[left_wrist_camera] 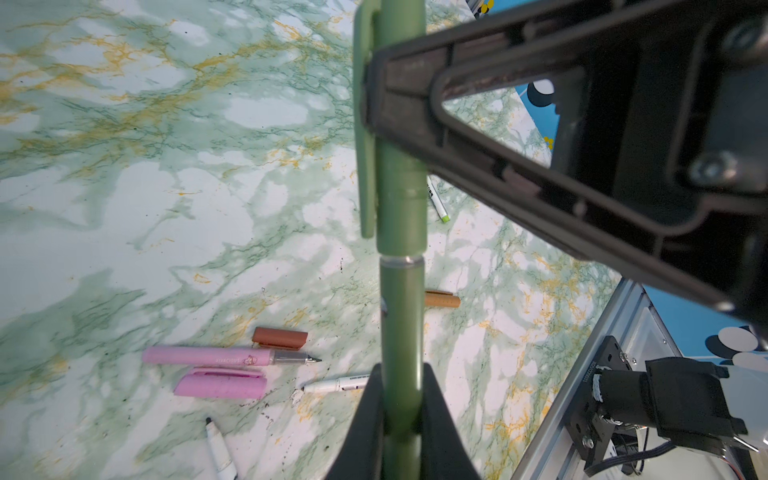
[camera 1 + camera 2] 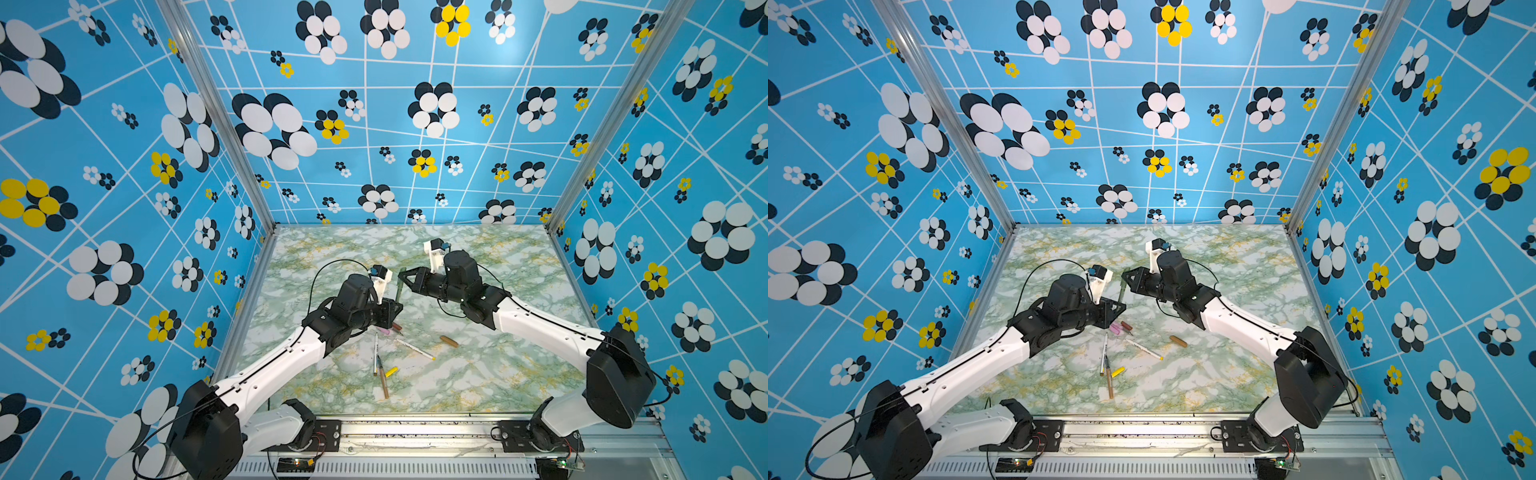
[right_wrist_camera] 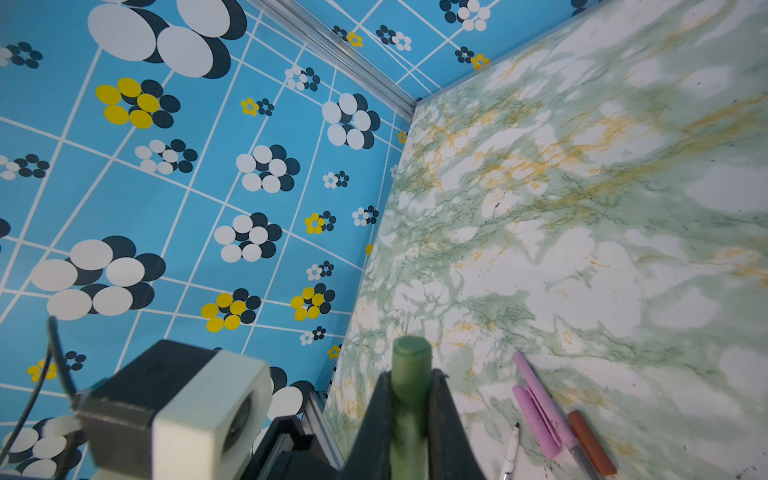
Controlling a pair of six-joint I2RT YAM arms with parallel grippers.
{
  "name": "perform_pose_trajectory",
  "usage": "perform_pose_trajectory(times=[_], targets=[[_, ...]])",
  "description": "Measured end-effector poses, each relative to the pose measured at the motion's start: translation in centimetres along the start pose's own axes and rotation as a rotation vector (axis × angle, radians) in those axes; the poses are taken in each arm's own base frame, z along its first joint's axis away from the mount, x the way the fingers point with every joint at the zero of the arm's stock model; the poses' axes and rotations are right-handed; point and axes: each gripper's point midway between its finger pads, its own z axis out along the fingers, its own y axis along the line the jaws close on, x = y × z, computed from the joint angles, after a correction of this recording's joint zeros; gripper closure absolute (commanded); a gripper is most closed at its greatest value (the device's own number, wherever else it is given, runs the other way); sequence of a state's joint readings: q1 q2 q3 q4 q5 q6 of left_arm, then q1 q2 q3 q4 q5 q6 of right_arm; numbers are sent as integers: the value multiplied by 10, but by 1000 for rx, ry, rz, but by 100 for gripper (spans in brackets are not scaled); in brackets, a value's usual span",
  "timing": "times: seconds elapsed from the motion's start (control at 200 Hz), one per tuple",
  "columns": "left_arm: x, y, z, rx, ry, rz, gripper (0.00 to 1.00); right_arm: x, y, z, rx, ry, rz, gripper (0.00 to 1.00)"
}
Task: Insert the pens into the pen caps
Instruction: 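Press the cap down onto the pen while the left gripper holds it steady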
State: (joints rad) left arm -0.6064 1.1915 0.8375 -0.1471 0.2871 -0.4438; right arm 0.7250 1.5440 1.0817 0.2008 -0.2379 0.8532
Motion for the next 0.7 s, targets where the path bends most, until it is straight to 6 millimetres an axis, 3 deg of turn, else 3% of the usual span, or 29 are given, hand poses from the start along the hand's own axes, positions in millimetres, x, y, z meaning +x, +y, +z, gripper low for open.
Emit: perform_pose_trajectory(times=[0.7], targets=[[-6, 8, 13, 20, 80, -66, 100, -4, -15, 11, 23, -83, 39, 100]])
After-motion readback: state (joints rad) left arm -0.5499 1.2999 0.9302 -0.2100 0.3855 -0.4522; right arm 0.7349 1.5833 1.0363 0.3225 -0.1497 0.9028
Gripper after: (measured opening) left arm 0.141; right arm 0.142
